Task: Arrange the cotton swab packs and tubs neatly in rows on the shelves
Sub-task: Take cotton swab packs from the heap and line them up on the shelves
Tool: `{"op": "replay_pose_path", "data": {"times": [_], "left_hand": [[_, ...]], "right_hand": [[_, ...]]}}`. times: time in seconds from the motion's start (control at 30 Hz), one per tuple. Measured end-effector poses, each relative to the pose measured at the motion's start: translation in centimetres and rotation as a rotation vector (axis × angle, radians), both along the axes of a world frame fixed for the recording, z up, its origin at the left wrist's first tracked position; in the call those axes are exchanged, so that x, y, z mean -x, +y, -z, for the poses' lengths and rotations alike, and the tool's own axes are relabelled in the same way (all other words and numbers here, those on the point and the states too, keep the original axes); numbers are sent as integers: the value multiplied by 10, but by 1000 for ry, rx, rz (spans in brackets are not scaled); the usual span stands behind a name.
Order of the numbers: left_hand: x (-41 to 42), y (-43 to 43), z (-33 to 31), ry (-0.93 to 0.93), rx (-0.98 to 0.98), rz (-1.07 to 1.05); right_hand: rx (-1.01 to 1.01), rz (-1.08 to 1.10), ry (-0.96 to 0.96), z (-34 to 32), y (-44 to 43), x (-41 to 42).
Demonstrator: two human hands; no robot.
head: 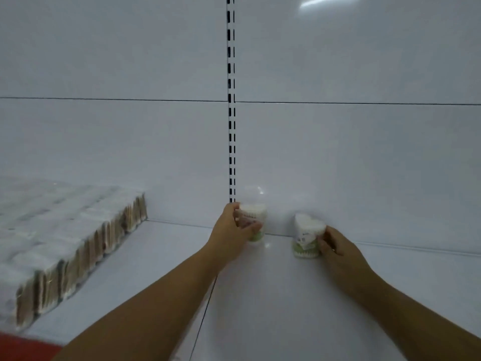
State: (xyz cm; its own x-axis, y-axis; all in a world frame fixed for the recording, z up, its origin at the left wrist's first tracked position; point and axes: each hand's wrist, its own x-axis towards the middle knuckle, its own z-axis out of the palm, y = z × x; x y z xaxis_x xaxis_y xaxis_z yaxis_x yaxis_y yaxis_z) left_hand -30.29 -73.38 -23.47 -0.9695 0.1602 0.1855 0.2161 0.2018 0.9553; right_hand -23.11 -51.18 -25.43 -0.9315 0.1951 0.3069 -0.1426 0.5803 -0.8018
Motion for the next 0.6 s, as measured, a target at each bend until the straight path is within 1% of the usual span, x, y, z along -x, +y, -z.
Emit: {"op": "replay_pose_path", "data": {"times": [0.1, 0.17, 0.2, 0.33, 0.4, 0.43, 0.53, 0.6], "left_hand": [[6, 15, 22, 48, 7, 27], [10, 18, 33, 68, 16, 8], [11, 19, 37, 76, 45, 3], [15, 21, 40, 109, 257, -7], [13, 23, 38, 128, 306, -10], [12, 24, 37, 130, 326, -18], [13, 27, 32, 111, 379, -63], [13, 31, 30, 93, 392, -55]], "right_hand": [[-79, 63, -10, 9, 4, 9], [-65, 98, 6, 12, 4, 13], [-38, 114, 10, 15, 4, 14], [66, 196, 35, 21, 5, 18], [85, 193, 38, 21, 3, 16], [68, 179, 34, 20, 2, 16], [-76, 151, -7, 17, -5, 15], [-143, 187, -9, 19, -7, 18]]}}
